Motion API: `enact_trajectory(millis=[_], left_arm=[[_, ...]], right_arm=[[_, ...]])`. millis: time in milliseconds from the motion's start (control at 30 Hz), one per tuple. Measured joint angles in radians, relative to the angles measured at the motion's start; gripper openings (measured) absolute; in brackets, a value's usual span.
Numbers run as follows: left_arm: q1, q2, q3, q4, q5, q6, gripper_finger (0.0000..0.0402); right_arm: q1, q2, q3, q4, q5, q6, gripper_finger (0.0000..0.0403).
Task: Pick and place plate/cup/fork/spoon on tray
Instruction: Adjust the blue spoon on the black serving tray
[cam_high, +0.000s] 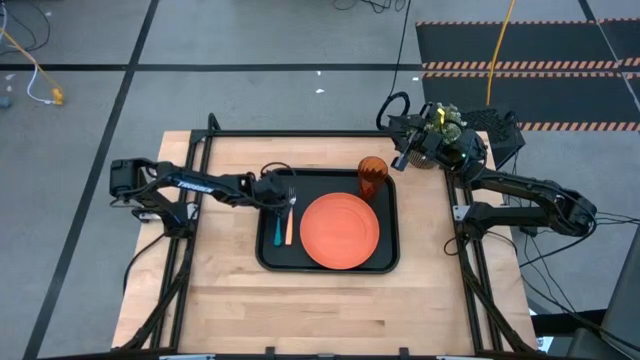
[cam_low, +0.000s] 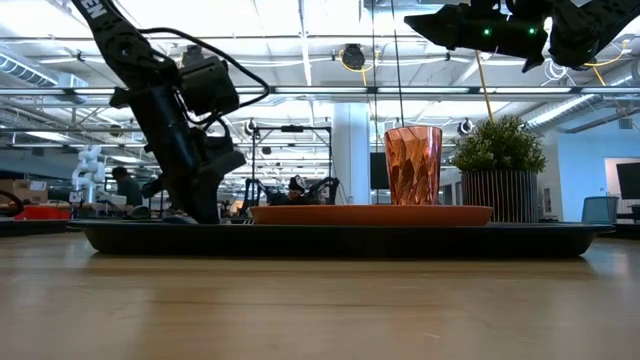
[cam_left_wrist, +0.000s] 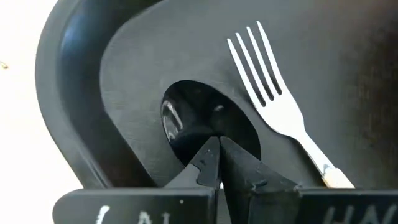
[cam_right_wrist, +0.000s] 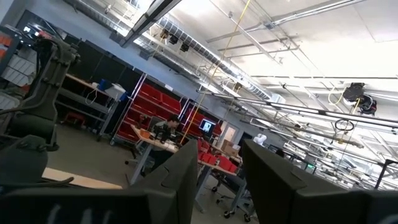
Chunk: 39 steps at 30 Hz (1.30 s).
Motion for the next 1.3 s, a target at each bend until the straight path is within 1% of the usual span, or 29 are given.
enact_trajectory(millis=[200, 467, 667, 900, 1133, 1300], left_arm=[[-0.006, 0.0, 0.0, 0.011, 0.001, 0.003, 0.0004], [-0.005, 0.0, 0.0, 0.021, 0.0, 0.004, 0.0018], [-0.003, 0.0, 0.0, 0.01, -0.008, 0.002, 0.0004], [-0.002, 0.0, 0.0, -0.012, -0.019, -0.016, 0.0017], [-0.003, 0.0, 0.0, -0.005, -0.021, -0.019, 0.0004], [-0.003, 0.0, 0.0, 0.0, -0.022, -0.019, 0.0018]], right_arm=[[0.0, 0.0, 0.0, 0.0, 0.0, 0.0, 0.0118], [0.0, 0.0, 0.0, 0.0, 0.0, 0.0, 0.0118], [0.0, 0.0, 0.0, 0.0, 0.0, 0.0, 0.0118], [0.0, 0.0, 0.0, 0.0, 0.0, 0.0, 0.0118], [0.0, 0.0, 0.0, -0.001, 0.0, 0.0, 0.0118], [0.0, 0.0, 0.0, -0.001, 0.0, 0.0, 0.0118]])
